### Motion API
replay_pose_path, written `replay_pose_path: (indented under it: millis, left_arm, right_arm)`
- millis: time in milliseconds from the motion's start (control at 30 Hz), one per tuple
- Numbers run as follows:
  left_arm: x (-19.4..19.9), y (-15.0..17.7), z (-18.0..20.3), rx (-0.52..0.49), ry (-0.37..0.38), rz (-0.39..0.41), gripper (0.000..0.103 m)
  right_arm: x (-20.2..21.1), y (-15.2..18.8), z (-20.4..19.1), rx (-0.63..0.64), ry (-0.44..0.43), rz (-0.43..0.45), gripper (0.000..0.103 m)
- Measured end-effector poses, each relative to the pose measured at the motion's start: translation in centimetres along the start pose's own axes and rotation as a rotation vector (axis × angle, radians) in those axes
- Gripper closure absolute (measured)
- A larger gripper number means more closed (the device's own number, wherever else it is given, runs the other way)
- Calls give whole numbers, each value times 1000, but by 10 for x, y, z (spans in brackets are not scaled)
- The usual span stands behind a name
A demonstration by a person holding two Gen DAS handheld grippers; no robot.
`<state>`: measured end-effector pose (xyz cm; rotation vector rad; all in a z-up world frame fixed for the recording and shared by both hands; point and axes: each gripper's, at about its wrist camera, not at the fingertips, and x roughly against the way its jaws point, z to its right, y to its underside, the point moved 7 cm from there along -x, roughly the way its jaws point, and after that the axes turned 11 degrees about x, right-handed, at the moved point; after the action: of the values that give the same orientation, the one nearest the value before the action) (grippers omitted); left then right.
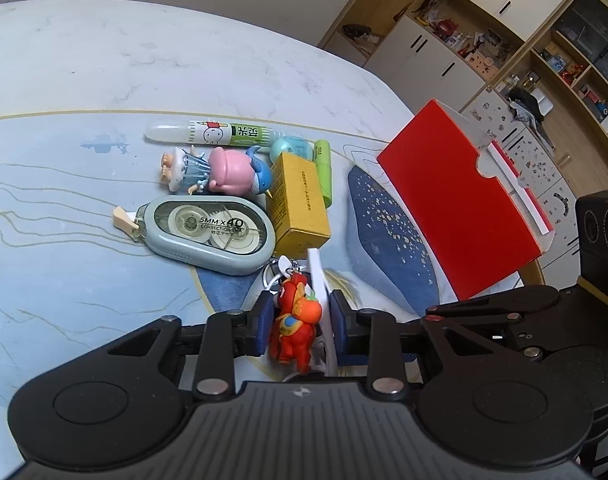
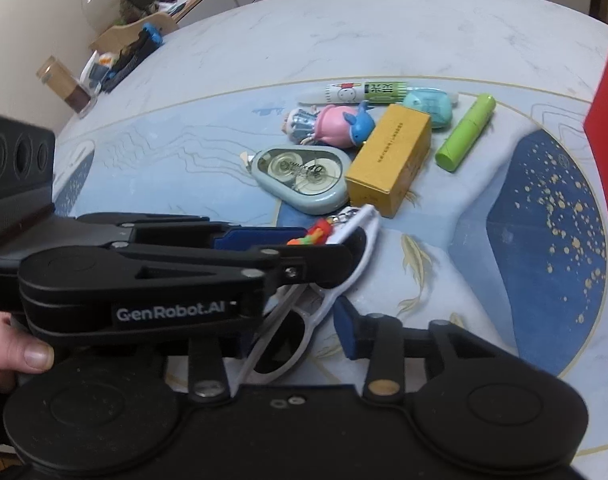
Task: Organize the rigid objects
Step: 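Grasp the red toy keychain with the left gripper while the right gripper grasps the white scissors, then lift and carry the keychain and scissors over the red box with both grippers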
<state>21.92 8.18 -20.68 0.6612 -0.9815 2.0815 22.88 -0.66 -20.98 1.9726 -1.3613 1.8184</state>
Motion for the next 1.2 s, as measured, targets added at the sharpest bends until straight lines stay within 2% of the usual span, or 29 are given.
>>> replay_pose_path:
  millis: [133, 233, 300, 333, 533, 700, 967, 1200]
  left_arm:
    - [5, 0, 0, -2, 9, 4, 75]
    - [9, 4, 3, -11, 36, -1, 84]
    - [11, 8, 4, -31, 18, -4, 87]
    - [11, 9, 2, -27, 11, -7, 87]
    - [15, 14, -6, 6, -16, 2, 87]
    - [24, 13, 0, 13, -24, 24, 87]
    - [41, 10, 22, 25, -1, 56, 88]
    - [48, 4, 44, 10, -2, 77, 88]
  right_arm:
    - [3, 2, 5, -18, 5, 0, 75]
    - [6, 6, 9, -24, 7, -5, 80]
    - [8, 9, 11, -24, 17, -7, 81]
    - [9, 10, 13, -22, 28, -9, 97]
    - [21, 17, 19, -23, 48, -8, 97]
    - [38, 16, 19, -19, 55, 35, 97]
    - [69, 24, 32, -41, 75, 66, 98]
    - [108, 24, 40, -59, 67, 148, 98]
